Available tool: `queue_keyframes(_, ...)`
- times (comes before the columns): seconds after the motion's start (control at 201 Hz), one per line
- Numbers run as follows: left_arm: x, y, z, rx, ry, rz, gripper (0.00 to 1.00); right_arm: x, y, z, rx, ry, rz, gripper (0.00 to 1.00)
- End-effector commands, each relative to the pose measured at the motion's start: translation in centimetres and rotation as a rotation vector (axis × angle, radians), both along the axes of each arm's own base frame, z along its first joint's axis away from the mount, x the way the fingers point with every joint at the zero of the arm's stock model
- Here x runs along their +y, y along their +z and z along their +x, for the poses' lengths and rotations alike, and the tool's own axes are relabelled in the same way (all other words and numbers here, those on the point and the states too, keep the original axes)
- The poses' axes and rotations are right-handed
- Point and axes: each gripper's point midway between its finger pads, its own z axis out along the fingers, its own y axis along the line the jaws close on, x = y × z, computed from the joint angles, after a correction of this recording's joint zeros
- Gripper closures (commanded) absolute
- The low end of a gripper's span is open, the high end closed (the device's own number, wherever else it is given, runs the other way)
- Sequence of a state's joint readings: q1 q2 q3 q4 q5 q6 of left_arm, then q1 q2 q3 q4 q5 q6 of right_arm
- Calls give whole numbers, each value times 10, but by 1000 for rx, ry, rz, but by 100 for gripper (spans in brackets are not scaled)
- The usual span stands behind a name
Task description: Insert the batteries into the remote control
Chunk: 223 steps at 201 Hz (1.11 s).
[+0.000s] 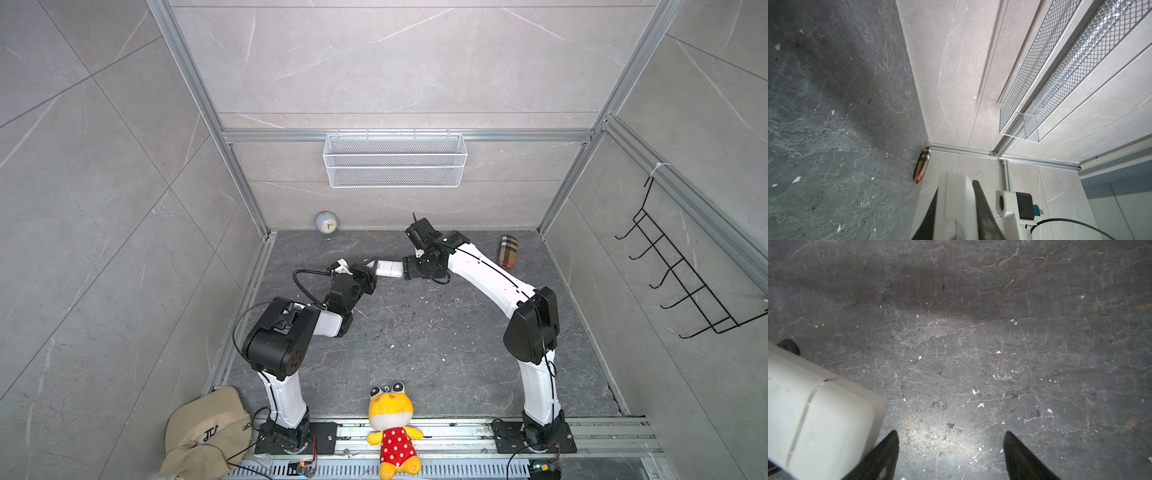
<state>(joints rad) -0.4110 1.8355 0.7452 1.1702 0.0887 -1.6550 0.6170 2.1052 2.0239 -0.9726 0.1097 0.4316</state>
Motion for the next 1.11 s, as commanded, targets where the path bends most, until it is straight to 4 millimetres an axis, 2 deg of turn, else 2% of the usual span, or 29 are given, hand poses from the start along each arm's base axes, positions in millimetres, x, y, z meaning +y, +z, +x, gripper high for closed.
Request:
queue_keyframes(0.0, -4, 38, 1, -110, -12, -1, 89, -4, -3, -2, 10, 20, -58, 20)
queue_keyframes(0.314, -8, 42, -2, -114, -26, 35, 89, -3, 0, 0, 6, 29, -78, 20)
queue_keyframes(0.633, -20, 48, -2, -133, -37, -12, 89, 25, -1, -5, 23, 74, -72, 20)
queue_keyframes(0.812, -20, 50, -3, -133, -42, 4, 89, 23, 0, -4, 16, 74, -89, 20)
queue_keyframes(1.106, -37, 48, -6, -127, -69, 22, 89, 29, -3, -3, 45, 97, -114, 20)
